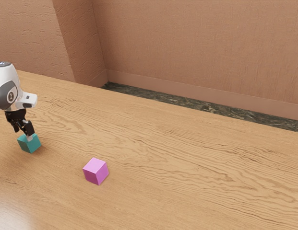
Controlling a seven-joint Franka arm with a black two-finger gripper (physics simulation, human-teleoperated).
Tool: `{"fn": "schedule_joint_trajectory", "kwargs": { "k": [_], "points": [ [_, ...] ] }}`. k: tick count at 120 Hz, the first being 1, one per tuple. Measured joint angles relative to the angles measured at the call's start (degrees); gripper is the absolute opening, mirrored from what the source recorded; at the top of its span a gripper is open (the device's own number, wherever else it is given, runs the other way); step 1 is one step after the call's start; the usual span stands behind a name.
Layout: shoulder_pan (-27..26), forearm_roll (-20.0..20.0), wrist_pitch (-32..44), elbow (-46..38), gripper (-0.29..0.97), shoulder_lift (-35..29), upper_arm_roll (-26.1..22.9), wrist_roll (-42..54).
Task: Pick up the blue block with one arm, and put the blue block on the pink block with one arm
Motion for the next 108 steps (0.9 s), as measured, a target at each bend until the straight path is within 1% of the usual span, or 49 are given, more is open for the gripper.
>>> {"fn": "schedule_joint_trajectory", "kwargs": {
  "k": [42, 67, 108],
  "points": [
    [0.5, -0.3, -0.8, 0.0, 0.68, 0.2, -0.8, 0.7],
    [1.8, 0.0, -2.3, 0.8, 0.68, 1.9, -0.7, 0.8],
    [3.4, -0.6, -1.5, 2.8, 0.68, 4.1, -2.2, 0.9]
  ]
}}
